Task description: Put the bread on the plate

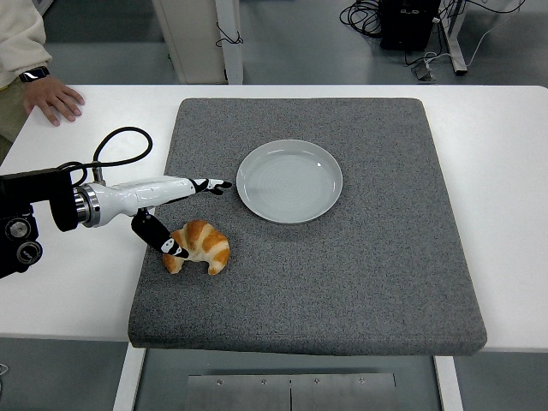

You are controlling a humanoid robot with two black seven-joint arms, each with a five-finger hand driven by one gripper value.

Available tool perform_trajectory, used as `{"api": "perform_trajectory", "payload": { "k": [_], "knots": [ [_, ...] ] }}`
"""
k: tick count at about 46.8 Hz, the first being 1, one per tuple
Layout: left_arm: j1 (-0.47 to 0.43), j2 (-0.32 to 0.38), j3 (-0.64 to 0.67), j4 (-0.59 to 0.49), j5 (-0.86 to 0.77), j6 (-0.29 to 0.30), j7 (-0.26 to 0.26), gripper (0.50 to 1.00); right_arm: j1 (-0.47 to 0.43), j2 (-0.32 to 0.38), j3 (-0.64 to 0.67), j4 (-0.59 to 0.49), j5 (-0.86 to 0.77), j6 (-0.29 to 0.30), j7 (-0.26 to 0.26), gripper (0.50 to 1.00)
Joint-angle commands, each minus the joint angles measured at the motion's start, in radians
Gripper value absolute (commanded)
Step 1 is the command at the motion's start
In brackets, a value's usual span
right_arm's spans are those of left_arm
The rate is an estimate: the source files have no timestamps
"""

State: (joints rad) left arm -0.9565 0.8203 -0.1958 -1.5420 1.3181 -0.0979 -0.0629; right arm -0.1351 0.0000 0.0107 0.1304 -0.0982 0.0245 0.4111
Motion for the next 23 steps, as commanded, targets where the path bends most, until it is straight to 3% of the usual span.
{"api": "perform_trajectory", "payload": {
  "k": [1,23],
  "knots": [
    [0.012,-0.003,0.001,0.0,0.004,0.006,0.0,0.968,0.0,0.0,0.0,0.0,0.0,0.0,0.0,1.0],
    [0.053,-0.023,-0.001,0.002,0.007,0.027,-0.011,0.968,0.0,0.0,0.0,0.0,0.0,0.0,0.0,1.0]
  ]
}}
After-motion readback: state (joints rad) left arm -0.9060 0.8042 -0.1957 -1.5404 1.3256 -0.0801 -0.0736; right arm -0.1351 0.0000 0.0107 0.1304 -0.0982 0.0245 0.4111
